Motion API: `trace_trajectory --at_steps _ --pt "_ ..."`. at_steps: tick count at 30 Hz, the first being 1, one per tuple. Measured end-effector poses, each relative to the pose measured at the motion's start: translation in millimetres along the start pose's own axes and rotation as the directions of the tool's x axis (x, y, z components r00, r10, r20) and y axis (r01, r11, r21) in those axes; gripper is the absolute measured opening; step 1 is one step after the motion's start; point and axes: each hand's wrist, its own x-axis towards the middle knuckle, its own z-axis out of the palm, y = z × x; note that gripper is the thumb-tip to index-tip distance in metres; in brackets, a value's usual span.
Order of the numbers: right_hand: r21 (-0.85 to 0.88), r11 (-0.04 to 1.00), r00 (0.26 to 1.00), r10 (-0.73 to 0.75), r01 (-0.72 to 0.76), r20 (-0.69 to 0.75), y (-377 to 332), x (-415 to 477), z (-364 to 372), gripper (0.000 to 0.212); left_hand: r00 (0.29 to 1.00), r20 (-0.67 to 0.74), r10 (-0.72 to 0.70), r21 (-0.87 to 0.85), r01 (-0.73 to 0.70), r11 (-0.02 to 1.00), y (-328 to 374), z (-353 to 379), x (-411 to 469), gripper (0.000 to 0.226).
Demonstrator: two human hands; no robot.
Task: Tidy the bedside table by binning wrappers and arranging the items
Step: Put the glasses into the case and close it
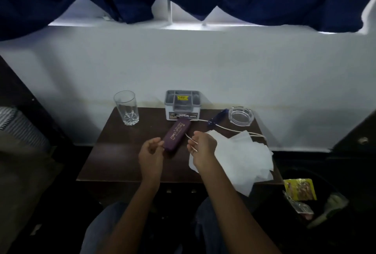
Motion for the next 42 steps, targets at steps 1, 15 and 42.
trace_trajectory --at_steps 1,15,42 --pt "-0.037 0.999 0.997 -0.036 0.034 -0.062 6.4 8.0 8.7 0.012 0.999 0.007 0.052 0.097 -0.052 0.994 -3.0 1.2 9.1 0.025" --pt "-0.131 0.985 0.991 -0.117 0.108 -0.061 13.4 74.7 40.5 0.019 0.935 0.352 -0.045 0.693 -0.228 0.684 -2.7 33.1 80.0 0.064" --pt "-0.483 0.778 0.914 -0.378 0.401 0.149 6.0 53.8 39.3 0.058 0.879 0.435 0.196 0.780 -0.476 0.406 25.2 29.4 56.9 0.028"
